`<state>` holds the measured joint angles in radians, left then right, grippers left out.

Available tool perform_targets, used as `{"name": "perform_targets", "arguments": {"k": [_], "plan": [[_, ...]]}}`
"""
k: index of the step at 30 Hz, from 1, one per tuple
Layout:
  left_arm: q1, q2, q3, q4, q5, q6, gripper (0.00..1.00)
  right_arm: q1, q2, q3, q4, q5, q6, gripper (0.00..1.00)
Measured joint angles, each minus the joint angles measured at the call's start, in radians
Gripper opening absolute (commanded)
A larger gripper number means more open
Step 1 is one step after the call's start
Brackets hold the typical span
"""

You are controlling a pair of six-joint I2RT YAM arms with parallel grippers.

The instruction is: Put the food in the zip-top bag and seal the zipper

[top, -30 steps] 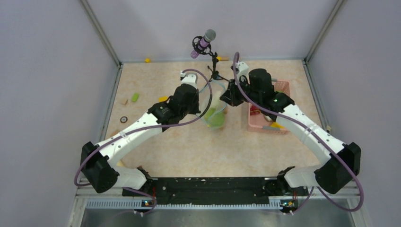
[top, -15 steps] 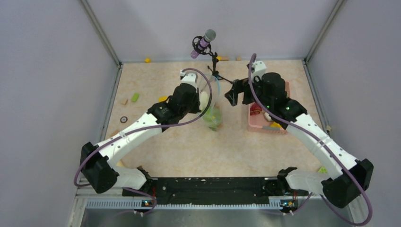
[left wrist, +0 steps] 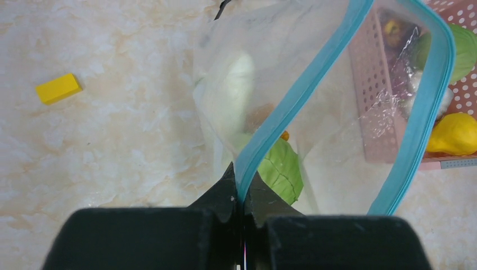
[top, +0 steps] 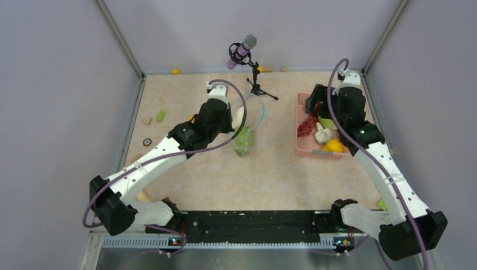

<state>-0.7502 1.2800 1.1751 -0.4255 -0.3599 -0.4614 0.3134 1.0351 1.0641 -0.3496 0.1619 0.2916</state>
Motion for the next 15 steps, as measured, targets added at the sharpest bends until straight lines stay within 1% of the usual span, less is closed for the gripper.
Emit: {"name": "perform_targets", "arguments": {"k": [3,6,11,15], "plan": [[0.000,-0.015,0.000,-0.005,-0.008,0.000,0.00,-0.087,0.055,-0.010,-0.021,0.033,0.032,0.99],[0.001,-0.024,0.000,-0.011,-0.008,0.000,0.00,-0.136,0.118,-0.018,-0.042,0.059,0.056,0.98],[0.001,-0.025,0.000,-0.025,-0.008,0.000,0.00,-0.166,0.213,-0.047,-0.034,0.126,0.068,0.98],[0.001,-0.018,0.003,-0.032,-0.006,0.000,0.00,-0.176,0.261,-0.057,-0.012,0.147,0.069,0.96]]}}
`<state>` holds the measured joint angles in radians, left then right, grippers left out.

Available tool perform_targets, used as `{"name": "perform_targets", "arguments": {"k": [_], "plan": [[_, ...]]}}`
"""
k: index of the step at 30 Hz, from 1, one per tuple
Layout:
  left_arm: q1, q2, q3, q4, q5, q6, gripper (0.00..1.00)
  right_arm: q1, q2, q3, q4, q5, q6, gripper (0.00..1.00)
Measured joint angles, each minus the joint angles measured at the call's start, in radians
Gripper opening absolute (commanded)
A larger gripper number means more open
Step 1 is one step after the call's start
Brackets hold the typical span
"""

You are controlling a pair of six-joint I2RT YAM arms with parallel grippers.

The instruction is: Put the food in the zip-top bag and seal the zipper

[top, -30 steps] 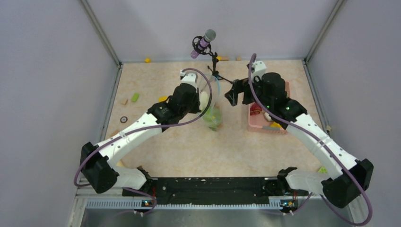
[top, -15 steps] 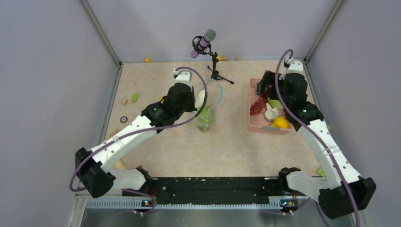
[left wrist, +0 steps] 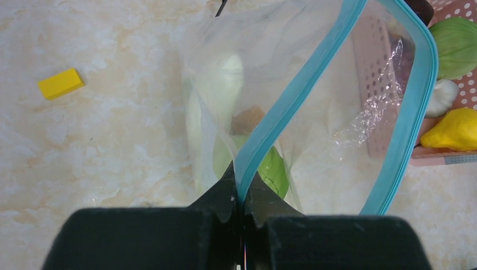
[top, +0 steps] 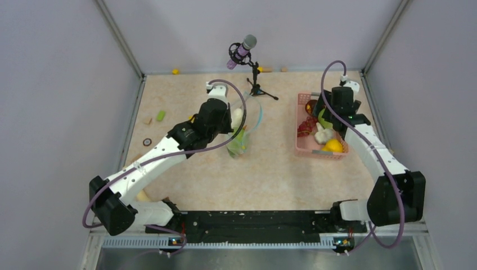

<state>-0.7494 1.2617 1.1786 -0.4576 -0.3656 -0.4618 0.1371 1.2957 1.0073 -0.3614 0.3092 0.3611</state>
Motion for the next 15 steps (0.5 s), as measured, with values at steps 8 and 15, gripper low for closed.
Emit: {"name": "perform_targets", "arguments": {"k": [8,15], "plan": [[0.001,0.037,0.013,-0.006,0.013,0.000,0.00,-0.053,0.119,-0.025,0.113,0.029,0.009,0.93],[0.001,0.039,0.013,-0.006,0.027,0.000,0.00,-0.081,0.222,-0.039,0.206,0.028,0.029,0.82]]}}
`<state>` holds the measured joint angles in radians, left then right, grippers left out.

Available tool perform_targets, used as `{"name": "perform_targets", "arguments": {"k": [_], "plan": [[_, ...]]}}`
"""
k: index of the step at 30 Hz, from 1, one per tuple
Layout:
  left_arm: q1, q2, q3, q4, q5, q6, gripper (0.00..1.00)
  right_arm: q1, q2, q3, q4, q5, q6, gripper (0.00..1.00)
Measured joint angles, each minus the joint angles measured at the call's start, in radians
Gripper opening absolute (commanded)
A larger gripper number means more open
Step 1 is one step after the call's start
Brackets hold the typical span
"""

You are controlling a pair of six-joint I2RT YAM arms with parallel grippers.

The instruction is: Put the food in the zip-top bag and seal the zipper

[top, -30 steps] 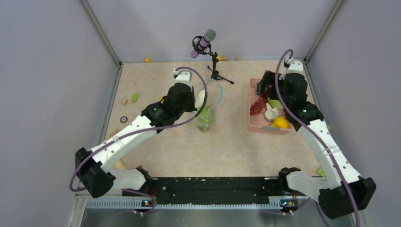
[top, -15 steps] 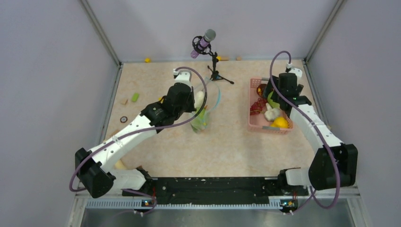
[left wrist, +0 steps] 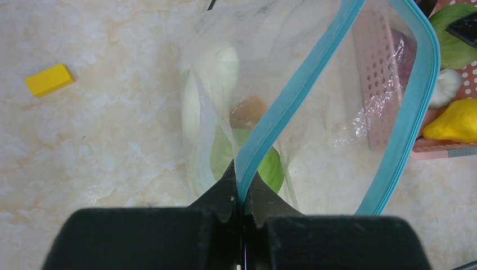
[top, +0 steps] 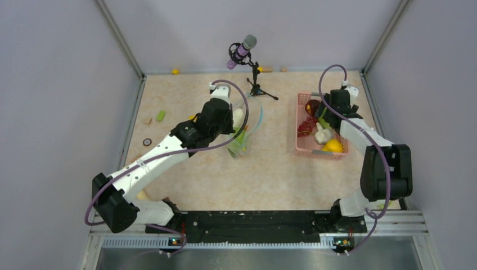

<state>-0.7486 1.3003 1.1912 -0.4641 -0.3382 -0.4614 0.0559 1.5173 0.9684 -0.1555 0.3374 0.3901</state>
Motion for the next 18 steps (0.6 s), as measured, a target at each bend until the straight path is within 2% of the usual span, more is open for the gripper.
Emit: {"name": "perform_targets", "arguments": {"k": [5,9,11,15,18], "plan": [[0.000,-0.009,-0.022,0.018,0.013,0.010,0.00,-0.008,0.074,0.000,0.047,0.010,0.008,0.60],[0.000,-0.013,-0.031,0.024,0.027,0.017,0.00,-0.009,0.087,0.000,0.083,0.020,0.013,0.25],[0.000,-0.014,-0.034,0.031,0.029,0.019,0.00,-0.009,0.089,0.000,0.084,0.021,0.018,0.14],[0.000,-0.014,-0.035,0.034,0.031,0.019,0.00,-0.011,0.086,0.000,0.081,0.025,0.022,0.01],[0.000,-0.016,-0.038,0.038,0.031,0.019,0.00,-0.011,0.048,-0.028,0.080,0.022,0.023,0.00]]}}
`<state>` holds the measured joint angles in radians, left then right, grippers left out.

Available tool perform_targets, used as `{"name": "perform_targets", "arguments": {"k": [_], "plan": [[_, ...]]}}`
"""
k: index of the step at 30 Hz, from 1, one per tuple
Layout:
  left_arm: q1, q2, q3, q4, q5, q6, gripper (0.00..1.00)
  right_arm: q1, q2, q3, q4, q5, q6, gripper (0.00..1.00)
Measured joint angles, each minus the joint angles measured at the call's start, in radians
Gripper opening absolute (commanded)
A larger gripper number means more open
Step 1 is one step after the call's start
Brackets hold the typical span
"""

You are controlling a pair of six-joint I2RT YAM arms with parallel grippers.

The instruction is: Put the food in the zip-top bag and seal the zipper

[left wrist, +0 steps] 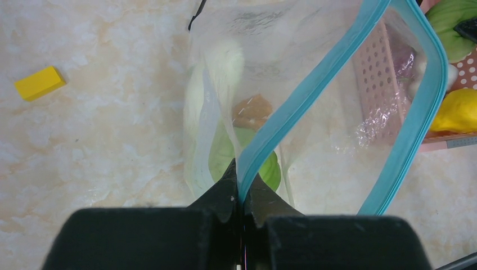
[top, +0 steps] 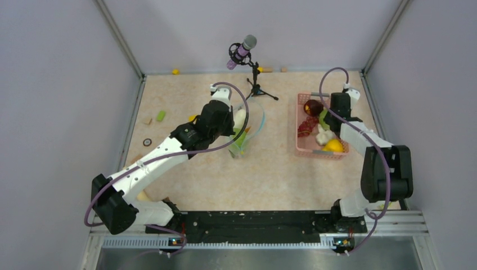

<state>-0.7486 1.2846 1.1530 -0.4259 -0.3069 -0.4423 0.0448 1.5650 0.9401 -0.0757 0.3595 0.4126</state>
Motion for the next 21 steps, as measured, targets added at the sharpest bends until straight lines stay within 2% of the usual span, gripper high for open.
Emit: {"name": "perform_targets", "arguments": {"k": [13,17,21], "plan": [[0.000,-0.005,-0.007,0.016,0.005,-0.001,0.00,0.000,-0.454,-0.076,-0.033,-0.050,-0.001,0.00],[0.000,-0.006,-0.007,0.017,0.012,-0.001,0.00,-0.001,-0.550,-0.097,-0.019,-0.162,-0.013,0.00],[0.000,-0.006,-0.007,0.023,0.022,0.000,0.00,-0.002,-0.610,-0.103,0.006,-0.365,-0.022,0.00]]}}
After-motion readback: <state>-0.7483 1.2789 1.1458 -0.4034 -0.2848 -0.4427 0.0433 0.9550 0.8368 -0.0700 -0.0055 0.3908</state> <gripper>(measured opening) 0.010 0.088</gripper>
